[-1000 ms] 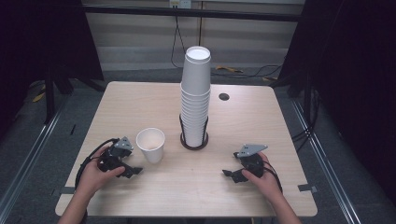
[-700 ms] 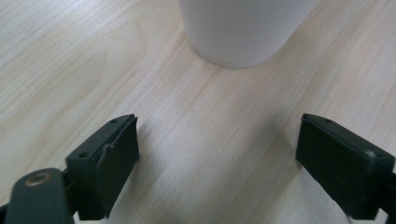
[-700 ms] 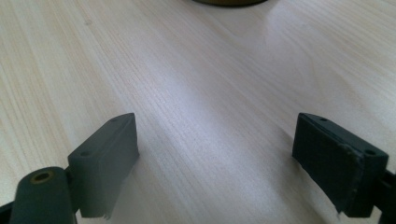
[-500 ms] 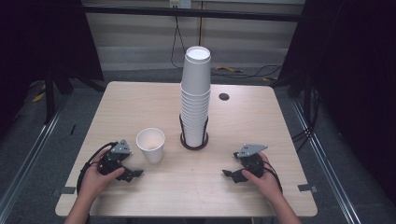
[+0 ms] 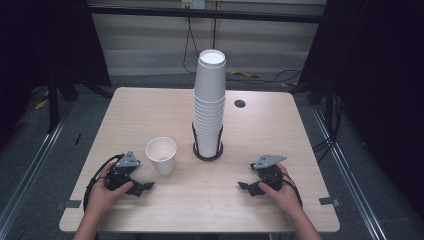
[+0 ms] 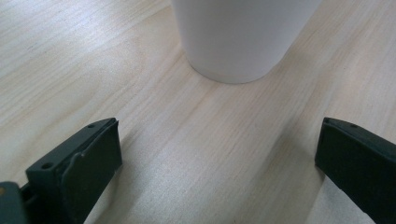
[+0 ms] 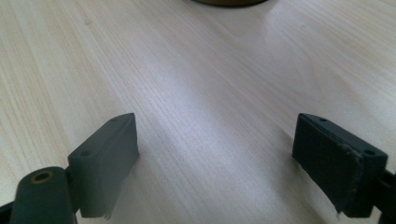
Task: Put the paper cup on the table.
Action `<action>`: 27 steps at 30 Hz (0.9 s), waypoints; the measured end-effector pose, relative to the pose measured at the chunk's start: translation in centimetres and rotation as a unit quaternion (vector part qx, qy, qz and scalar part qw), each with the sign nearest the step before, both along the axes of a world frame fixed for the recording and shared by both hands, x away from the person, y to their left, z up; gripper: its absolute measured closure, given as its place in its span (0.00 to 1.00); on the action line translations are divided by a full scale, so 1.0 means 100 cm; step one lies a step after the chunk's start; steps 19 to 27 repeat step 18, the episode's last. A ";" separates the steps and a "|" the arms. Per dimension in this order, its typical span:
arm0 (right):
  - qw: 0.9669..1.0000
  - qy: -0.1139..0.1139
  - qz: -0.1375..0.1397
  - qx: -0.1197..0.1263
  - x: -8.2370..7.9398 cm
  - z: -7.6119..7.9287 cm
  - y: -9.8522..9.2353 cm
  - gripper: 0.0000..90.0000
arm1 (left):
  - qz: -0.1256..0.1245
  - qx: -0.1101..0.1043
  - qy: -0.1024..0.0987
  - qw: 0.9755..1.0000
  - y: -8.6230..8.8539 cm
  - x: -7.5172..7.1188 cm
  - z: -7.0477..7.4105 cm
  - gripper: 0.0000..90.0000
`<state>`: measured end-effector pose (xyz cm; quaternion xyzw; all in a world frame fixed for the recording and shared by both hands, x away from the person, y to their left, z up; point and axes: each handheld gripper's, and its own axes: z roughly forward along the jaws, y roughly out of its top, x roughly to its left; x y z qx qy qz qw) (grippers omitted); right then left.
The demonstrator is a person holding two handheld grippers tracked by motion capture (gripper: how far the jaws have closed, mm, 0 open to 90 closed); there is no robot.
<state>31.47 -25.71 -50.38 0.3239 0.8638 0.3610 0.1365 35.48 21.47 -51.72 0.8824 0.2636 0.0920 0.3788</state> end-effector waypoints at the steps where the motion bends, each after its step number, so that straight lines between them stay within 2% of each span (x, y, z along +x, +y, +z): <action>1: 1.000 0.000 0.000 0.000 0.000 0.000 0.000 0.15 | 0.001 -0.001 0.000 1.000 0.000 0.000 0.000 0.00; 27: 1.000 0.001 -0.001 0.001 0.000 0.000 0.000 0.15 | 0.001 0.000 -0.001 1.000 0.000 0.000 0.000 0.00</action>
